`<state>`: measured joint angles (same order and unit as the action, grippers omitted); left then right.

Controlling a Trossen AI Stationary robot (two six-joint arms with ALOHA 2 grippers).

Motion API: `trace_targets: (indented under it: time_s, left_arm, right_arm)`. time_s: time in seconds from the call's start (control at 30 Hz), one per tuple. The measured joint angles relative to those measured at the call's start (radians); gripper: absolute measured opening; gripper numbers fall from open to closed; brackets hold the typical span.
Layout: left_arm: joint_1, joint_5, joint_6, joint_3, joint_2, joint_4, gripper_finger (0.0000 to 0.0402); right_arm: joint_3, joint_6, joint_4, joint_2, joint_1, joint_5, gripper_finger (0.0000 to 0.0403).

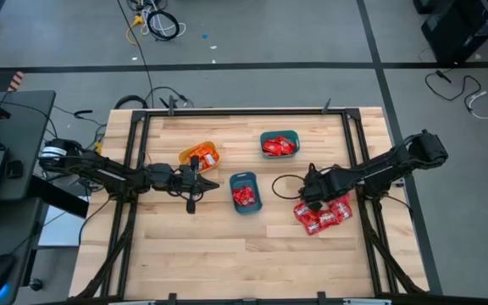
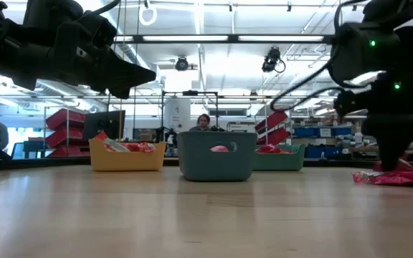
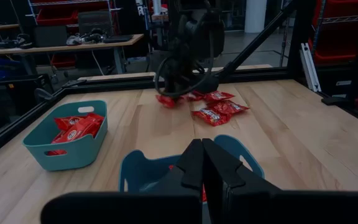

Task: Sort candy
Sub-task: Put the red candy into the blue bin

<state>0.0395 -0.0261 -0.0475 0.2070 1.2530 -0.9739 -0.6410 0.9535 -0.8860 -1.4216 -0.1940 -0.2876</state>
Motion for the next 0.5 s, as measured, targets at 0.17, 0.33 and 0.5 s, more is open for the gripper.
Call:
trace_targets:
  time_s: [0.17, 0.33, 0.5]
  left_arm:
    - [0.0, 0.0, 0.0, 0.0, 0.0, 0.0, 0.0003]
    - [0.0, -0.006, 0.0, 0.0, 0.0, 0.0, 0.0003]
    - [0.0, -0.006, 0.0, 0.0, 0.0, 0.001, 0.0003]
  right_arm:
    - [-0.063, -0.068, 0.021, 0.0, 0.007, -0.064, 0.0019]
    - [-0.13, -0.229, 0.25, 0.0, 0.014, -0.094, 0.0016]
    - [-0.151, -0.474, 0.669, 0.0, 0.016, -0.086, 0.0004]
